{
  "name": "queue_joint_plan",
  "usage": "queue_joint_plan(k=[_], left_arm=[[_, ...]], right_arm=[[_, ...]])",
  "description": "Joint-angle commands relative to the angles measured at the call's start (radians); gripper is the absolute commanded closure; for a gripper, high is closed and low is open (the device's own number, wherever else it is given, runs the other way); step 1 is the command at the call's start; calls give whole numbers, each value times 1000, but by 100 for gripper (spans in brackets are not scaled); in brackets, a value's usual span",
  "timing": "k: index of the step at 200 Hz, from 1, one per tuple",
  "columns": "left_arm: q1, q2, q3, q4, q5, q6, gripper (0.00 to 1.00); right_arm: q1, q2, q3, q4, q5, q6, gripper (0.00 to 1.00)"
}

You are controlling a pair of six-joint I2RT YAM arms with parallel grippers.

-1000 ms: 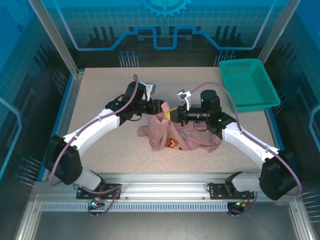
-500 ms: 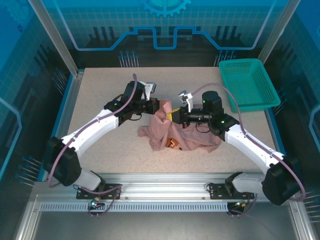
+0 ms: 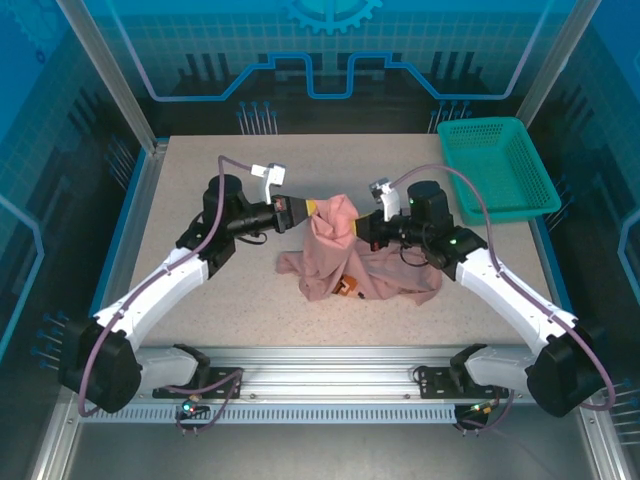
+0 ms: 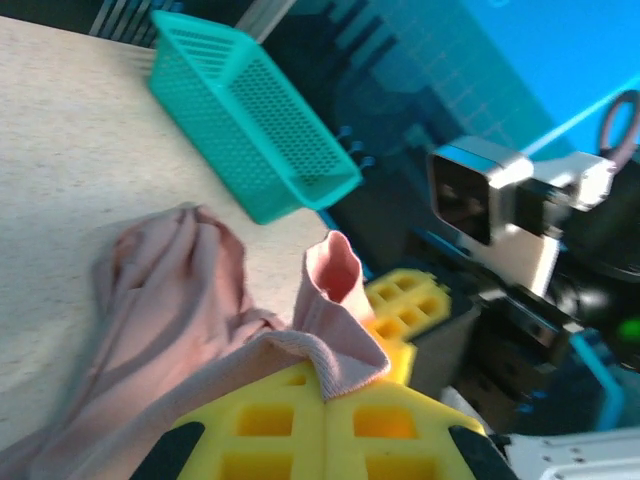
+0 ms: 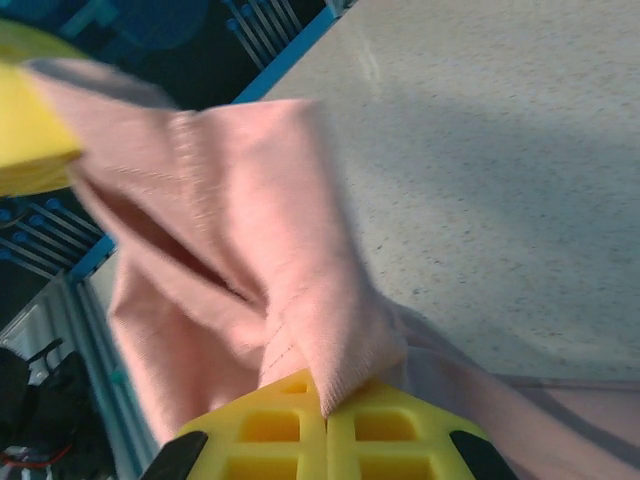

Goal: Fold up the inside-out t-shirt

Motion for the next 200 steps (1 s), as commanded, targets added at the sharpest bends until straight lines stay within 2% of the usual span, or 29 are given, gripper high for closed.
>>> queue_joint_plan(k=[1, 19, 52, 71, 92, 107, 134, 153, 182, 189, 200], left_arm=[[34, -41, -33, 194, 160, -134, 100], [75, -59, -53, 181, 146, -161, 100], [152, -88, -64, 66, 43, -162, 100], [142, -85, -29, -52, -6, -82, 100], [85, -76, 13, -152, -53, 17, 100], [44, -67, 32, -159, -58, 45, 100], [3, -59, 51, -148, -58, 62, 100], [-9, -50, 67, -152, -50, 77, 100], [-26, -45, 79, -157, -18, 127, 100], [-28, -46, 79, -163, -15, 141, 100], [-31, -48, 79, -174, -12, 165, 100]], right_arm=[[-50, -17, 34, -69, 33, -35, 99], [-104, -37, 22, -70, -31, -44, 99], [-171, -68, -10, -56, -146, -53, 100], [-171, -67, -23, -17, -240, -55, 100], [-128, -45, -14, 19, -310, -69, 92], [-73, -24, 15, -21, -249, -110, 87], [-24, 12, 82, -156, -13, -141, 69], [20, 2, 96, -203, 95, -204, 59], [94, -23, 112, -201, 156, -304, 48], [102, -23, 125, -202, 154, -321, 40], [108, -18, 147, -205, 155, -344, 35]])
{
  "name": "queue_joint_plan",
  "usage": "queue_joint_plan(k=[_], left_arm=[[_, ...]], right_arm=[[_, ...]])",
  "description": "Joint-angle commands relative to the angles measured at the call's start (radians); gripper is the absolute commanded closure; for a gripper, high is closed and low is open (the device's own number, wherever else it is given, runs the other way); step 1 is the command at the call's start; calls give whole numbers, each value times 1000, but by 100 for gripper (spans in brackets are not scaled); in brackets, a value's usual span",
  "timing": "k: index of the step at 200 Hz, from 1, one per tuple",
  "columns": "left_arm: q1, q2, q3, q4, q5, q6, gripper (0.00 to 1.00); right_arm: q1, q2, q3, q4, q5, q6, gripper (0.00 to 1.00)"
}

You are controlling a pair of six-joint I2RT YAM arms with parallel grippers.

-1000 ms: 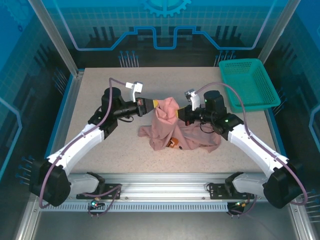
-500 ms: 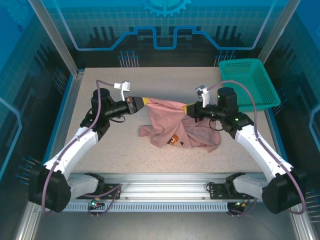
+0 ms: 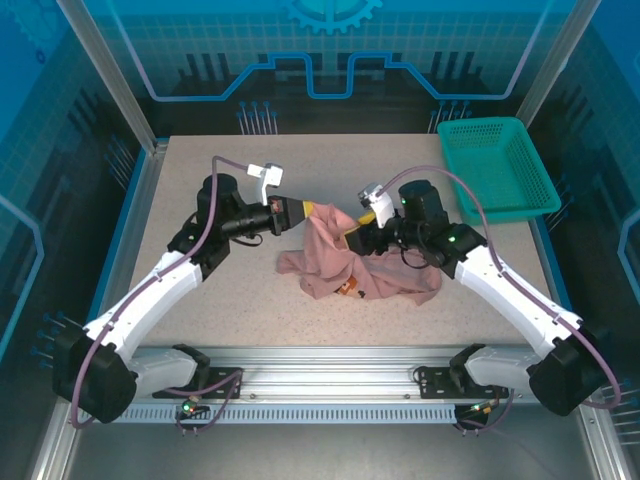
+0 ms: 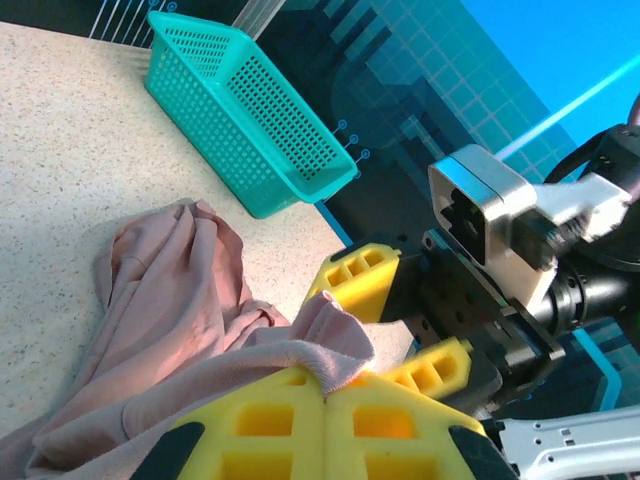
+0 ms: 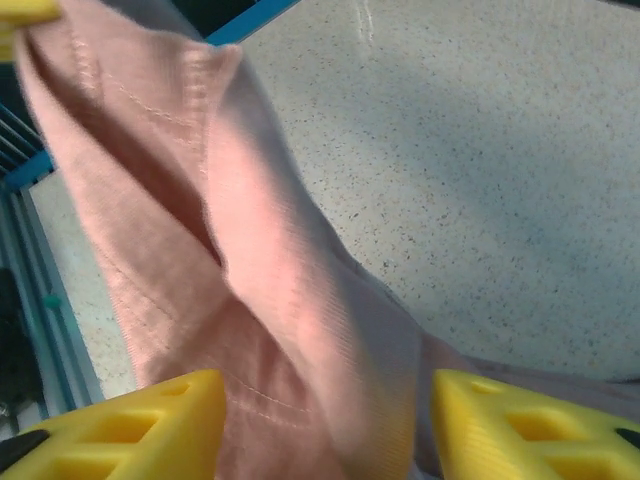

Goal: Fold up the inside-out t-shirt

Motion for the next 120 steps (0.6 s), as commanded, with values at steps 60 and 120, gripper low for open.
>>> queue_joint_plan(k=[60, 120], left_arm=[[-29, 8, 45, -63, 35, 134, 100], [-38, 6, 47, -71, 43, 147, 100]], right_arm=[[25, 112, 216, -95, -52, -215, 32], [-13, 293, 399, -276, -270, -391, 39]])
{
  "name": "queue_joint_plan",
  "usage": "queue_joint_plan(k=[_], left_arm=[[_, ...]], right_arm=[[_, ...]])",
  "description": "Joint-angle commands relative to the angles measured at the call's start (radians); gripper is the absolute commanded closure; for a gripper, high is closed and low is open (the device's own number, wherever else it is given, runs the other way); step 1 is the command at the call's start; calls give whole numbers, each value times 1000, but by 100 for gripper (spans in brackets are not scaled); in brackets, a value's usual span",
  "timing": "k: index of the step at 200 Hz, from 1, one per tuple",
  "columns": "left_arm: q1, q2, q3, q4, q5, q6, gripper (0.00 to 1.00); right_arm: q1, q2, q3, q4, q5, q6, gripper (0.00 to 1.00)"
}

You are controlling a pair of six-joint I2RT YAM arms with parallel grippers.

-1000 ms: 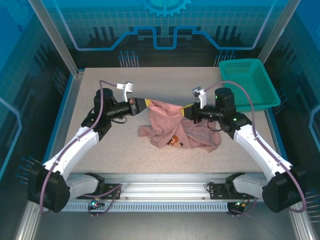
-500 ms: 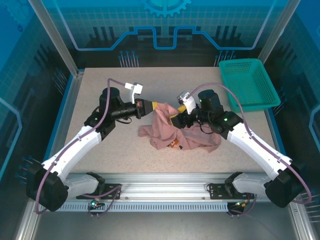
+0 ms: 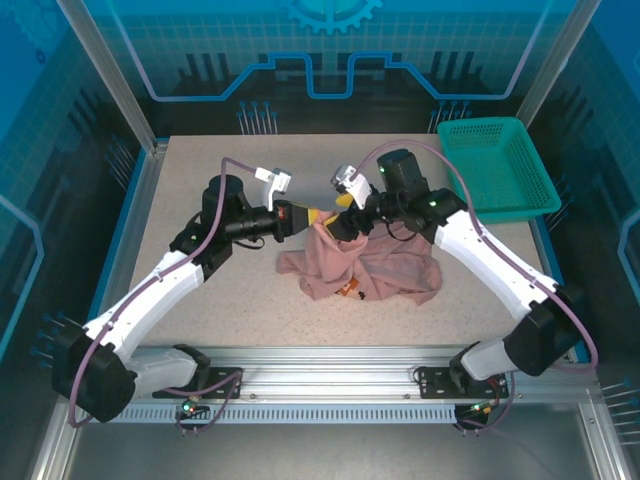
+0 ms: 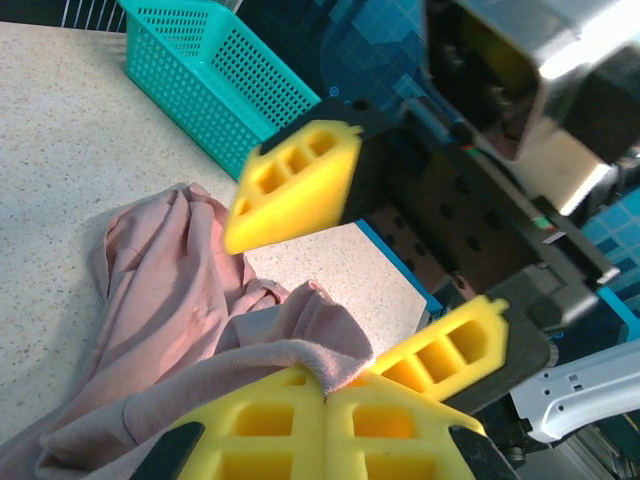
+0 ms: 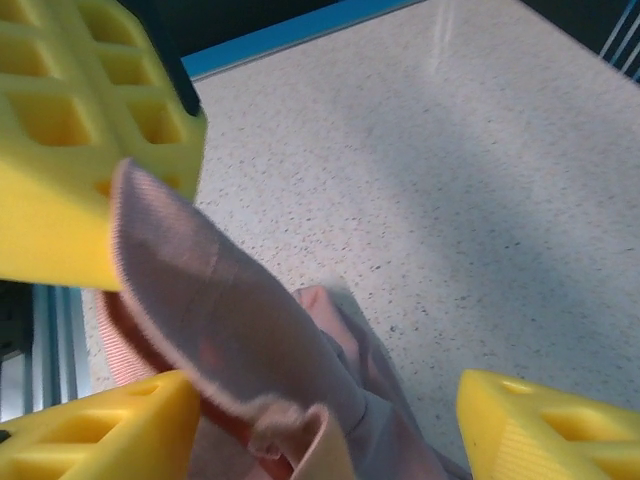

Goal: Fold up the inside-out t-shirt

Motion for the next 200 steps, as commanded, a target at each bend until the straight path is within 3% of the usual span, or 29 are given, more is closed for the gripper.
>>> queue_joint_plan(k=[1, 35, 63, 83, 103, 122, 149, 181, 200], left_arm=[[-9, 2, 31, -11, 25, 37, 100], [-9, -3, 34, -41, -32, 51, 100], [-9, 0, 61, -154, -293, 60, 100], [-9, 20, 95, -260, -473, 72, 98], [-10, 34, 104, -313, -539, 73, 92], [-12, 25, 84, -318, -538, 57, 80], [-15, -16, 37, -315, -510, 24, 60], [-28, -70, -25, -282, -404, -44, 47], [-46, -78, -41, -288, -400, -78, 42]], right_arm=[[-18, 45, 75, -114, -133, -105, 40], [-20, 65, 119, -151, -141, -125, 81], [-14, 16, 94, -69, -23, 41, 100], [-8, -26, 53, 42, 74, 274, 100], [13, -67, -33, 205, 66, 496, 100], [57, -82, -106, 326, 146, 661, 100], [125, -83, -170, 417, 283, 775, 100], [176, -73, -196, 459, 395, 791, 100], [176, -71, -198, 464, 416, 793, 100]])
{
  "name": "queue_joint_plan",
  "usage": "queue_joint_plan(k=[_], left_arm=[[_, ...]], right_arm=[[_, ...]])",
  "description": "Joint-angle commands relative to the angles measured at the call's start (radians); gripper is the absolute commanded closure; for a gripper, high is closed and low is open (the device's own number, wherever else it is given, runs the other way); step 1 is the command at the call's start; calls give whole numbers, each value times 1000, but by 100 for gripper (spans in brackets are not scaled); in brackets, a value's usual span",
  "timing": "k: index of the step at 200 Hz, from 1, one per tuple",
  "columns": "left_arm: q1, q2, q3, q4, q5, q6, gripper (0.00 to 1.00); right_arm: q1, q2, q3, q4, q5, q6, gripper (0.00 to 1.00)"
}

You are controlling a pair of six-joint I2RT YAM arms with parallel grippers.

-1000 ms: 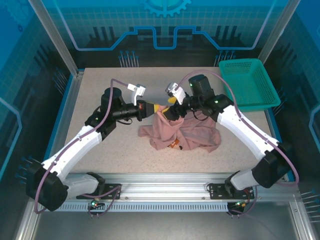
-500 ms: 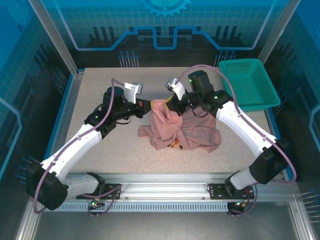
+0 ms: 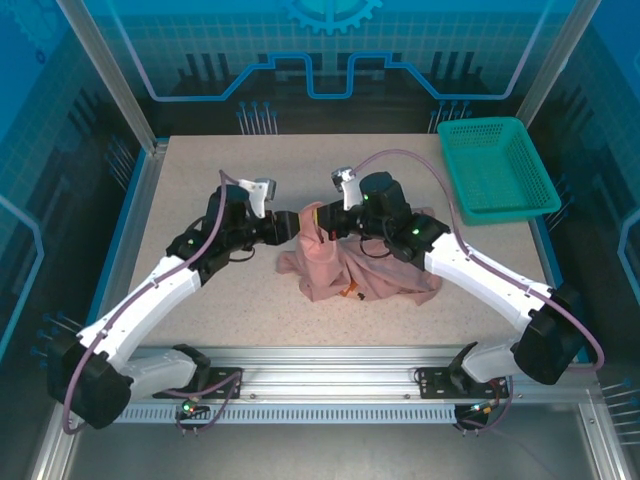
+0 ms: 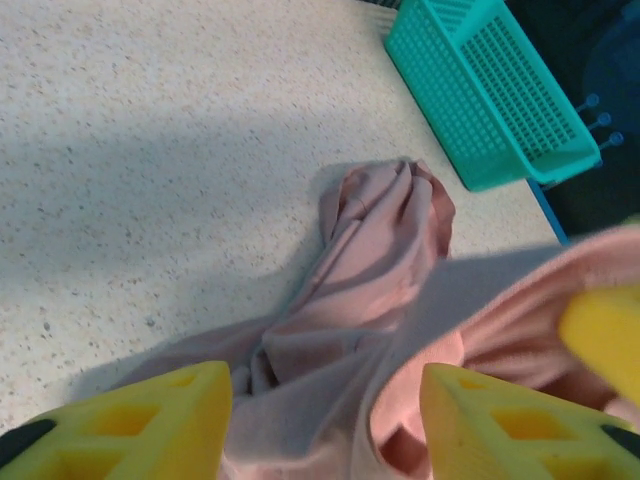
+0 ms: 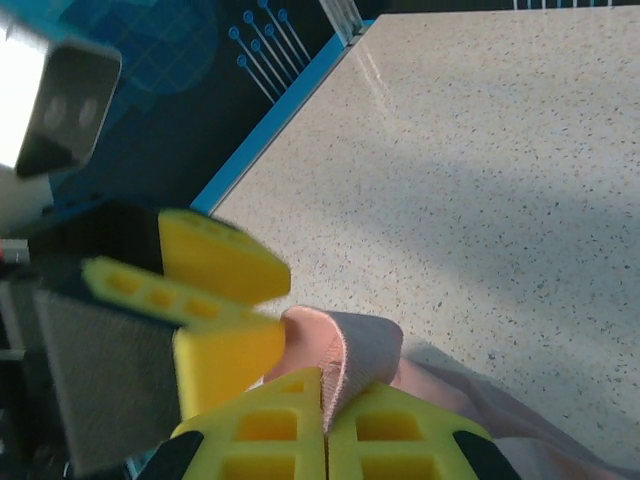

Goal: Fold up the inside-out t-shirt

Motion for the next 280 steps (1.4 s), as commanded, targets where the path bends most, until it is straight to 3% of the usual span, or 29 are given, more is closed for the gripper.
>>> queue_joint_plan(k=[1, 48, 74, 86, 119, 136, 155, 183, 218, 235, 255, 280], left_arm=[[-26, -31, -25, -4, 48, -59, 41], [-148, 3, -11, -42, -95, -28, 35], [-181, 64, 8, -54, -164, 12, 38], [-187, 98, 19, -50, -171, 24, 46], [-187, 133, 35, 11, -142, 37, 80], [-187, 89, 13, 50, -108, 65, 92], [-185, 0, -48, 122, 6, 130, 100], [-176, -135, -165, 277, 210, 179, 100], [-123, -172, -252, 413, 333, 162, 100], [-102, -146, -254, 401, 305, 161, 99], [-101, -92, -212, 310, 171, 181, 91], [-102, -45, -186, 247, 58, 189, 72]], right_arm=[[6, 2, -6, 87, 97, 54, 100], [2, 20, 35, 63, 116, 42, 100], [-1, 19, 41, 63, 116, 40, 100], [-5, 16, 42, 64, 116, 42, 100], [-11, 5, 42, 45, 143, 23, 100], [-22, -8, 50, -6, 208, -33, 100], [-61, -11, 73, -90, 261, -108, 100], [-164, 12, 128, -205, 161, -173, 100], [-266, 34, 182, -319, 29, -231, 100], [-294, 27, 179, -321, -50, -242, 100], [-290, 18, 142, -265, -157, -214, 100], [-267, 5, 70, -179, -174, -131, 100]])
